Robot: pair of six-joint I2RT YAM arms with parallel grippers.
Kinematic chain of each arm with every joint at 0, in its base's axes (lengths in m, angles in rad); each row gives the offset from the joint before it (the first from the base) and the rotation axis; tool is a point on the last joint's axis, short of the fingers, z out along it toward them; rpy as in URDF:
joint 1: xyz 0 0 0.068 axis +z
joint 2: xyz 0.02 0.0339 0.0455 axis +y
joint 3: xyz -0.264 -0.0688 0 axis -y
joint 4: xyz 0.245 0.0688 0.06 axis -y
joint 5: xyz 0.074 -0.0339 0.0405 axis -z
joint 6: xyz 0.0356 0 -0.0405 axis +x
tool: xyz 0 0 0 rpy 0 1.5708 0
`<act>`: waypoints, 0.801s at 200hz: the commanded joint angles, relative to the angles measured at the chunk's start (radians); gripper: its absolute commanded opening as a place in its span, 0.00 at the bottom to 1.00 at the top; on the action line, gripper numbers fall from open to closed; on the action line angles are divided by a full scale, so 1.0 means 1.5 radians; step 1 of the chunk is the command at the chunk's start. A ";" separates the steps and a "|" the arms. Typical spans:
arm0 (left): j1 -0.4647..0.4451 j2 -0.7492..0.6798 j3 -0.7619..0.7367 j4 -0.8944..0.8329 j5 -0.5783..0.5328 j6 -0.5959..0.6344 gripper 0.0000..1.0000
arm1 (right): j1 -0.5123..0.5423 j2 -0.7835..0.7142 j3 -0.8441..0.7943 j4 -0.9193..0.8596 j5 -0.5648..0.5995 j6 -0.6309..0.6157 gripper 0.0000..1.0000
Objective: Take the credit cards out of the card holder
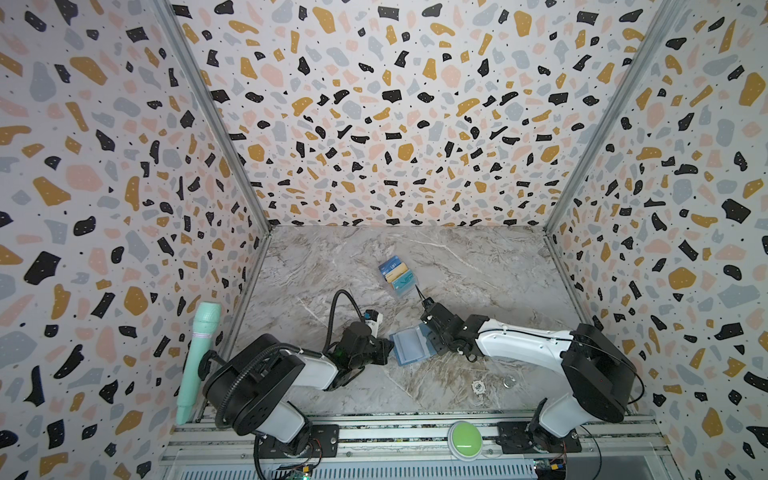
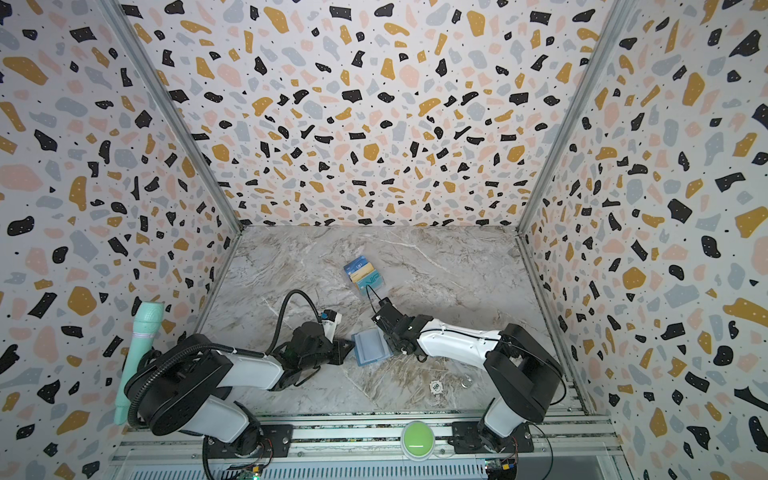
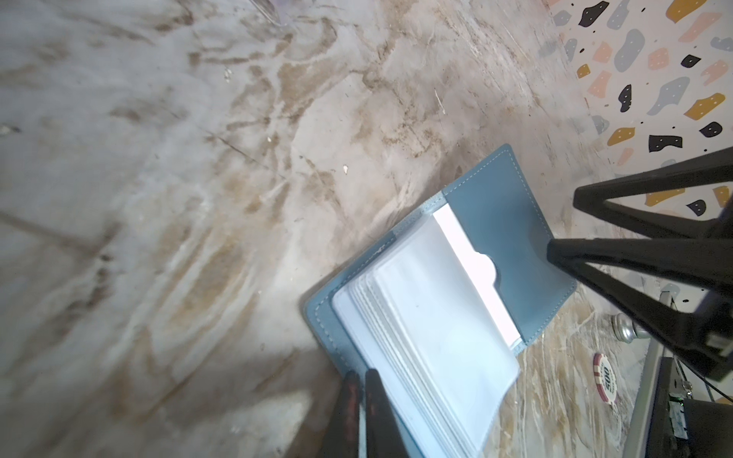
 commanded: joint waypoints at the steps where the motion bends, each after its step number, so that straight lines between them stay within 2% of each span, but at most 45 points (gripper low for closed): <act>1: -0.001 -0.008 -0.005 -0.014 -0.001 0.010 0.09 | 0.001 -0.063 0.004 -0.017 -0.010 0.006 0.47; 28: -0.001 -0.006 -0.006 -0.010 -0.002 0.010 0.10 | 0.028 -0.093 -0.008 0.053 -0.131 -0.038 0.59; 54: -0.001 0.001 -0.006 -0.003 -0.003 0.009 0.10 | 0.052 -0.051 0.004 0.081 -0.162 -0.041 0.67; 89: -0.001 0.004 -0.008 0.002 -0.001 0.007 0.09 | 0.086 0.021 0.020 0.103 -0.175 -0.043 0.69; 160: -0.001 0.011 -0.008 0.010 0.000 0.007 0.09 | 0.093 0.068 0.029 0.116 -0.188 -0.047 0.69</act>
